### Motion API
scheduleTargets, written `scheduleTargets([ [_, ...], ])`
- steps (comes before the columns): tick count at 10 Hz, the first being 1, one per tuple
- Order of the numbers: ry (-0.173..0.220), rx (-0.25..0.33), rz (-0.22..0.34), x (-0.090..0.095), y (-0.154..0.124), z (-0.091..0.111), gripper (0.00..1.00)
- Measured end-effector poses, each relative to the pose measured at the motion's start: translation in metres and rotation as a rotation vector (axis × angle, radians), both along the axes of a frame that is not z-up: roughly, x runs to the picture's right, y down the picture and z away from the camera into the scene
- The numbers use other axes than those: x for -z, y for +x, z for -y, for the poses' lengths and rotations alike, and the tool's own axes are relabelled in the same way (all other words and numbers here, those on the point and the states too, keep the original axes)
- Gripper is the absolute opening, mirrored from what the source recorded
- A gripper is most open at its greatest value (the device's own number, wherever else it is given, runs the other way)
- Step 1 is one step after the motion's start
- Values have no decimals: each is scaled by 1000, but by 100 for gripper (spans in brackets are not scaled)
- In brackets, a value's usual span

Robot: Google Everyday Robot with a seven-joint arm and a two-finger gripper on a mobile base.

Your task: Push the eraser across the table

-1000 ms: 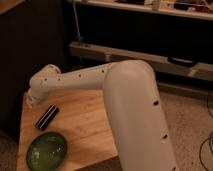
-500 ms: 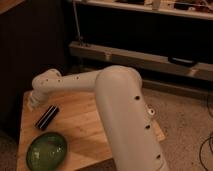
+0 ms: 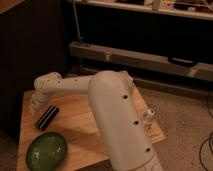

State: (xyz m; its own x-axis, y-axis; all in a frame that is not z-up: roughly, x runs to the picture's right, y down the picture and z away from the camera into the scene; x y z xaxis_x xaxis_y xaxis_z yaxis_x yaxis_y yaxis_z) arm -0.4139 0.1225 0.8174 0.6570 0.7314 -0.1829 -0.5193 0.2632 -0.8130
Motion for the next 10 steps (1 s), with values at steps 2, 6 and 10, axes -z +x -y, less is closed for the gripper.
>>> scheduleTargets([
  [2,5,5,15,-1,-11,7,1],
  [6,-12,23,27,-2,-17,11,1],
  [10,-37,63,25,-6,-20,-3,1],
])
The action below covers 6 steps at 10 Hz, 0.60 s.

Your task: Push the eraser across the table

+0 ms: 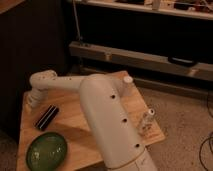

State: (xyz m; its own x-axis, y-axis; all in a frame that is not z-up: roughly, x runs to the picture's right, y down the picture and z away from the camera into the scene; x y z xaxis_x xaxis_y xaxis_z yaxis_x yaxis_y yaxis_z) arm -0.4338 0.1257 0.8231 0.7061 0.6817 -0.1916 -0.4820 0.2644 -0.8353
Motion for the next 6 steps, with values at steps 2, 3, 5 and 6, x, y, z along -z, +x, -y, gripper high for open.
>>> scheduleTargets([
  [2,-3,32,-4,0,-1,-5,1],
  [3,-6,52,-8,0,1,-9,1],
  [5,-18,96,-19,4,12,-17,1],
  [6,-23,113,-24,5,19,-19,1],
])
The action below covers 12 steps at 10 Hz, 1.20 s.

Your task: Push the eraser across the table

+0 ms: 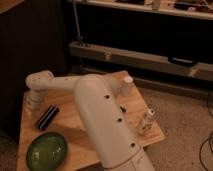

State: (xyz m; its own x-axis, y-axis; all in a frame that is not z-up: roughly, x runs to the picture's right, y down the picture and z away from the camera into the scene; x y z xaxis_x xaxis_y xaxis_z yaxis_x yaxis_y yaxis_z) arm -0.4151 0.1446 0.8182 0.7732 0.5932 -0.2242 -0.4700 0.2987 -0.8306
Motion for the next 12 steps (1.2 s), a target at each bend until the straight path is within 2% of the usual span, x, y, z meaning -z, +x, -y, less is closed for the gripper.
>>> scheduleTargets([
  [2,-12,42,-4,3,7,-8,1],
  [6,-20,66,-21,0,10,-18,1],
  [10,11,20,-71,-11,7,-24,1],
  [12,16,-5,-76,-16,7,-25,1],
])
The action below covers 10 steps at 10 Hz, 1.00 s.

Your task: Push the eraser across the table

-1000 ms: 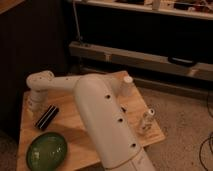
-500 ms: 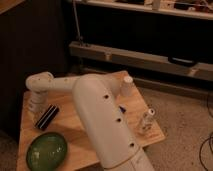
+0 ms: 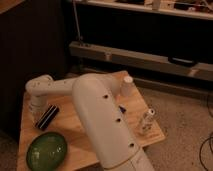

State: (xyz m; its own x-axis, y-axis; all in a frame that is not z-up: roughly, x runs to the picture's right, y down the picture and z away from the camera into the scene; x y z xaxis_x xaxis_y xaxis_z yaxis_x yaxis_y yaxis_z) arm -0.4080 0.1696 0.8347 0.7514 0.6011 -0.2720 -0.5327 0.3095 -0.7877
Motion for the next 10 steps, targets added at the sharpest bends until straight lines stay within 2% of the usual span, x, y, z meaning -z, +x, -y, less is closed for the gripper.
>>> scheduleTargets([
  [2,11,-23,-5,-6,3,4,1],
  [4,37,-72,-10,-14,9,21,1],
  [8,57,-170,-20,-12,20,55,1],
  [10,61,-181,-27,-11,23,61,1],
])
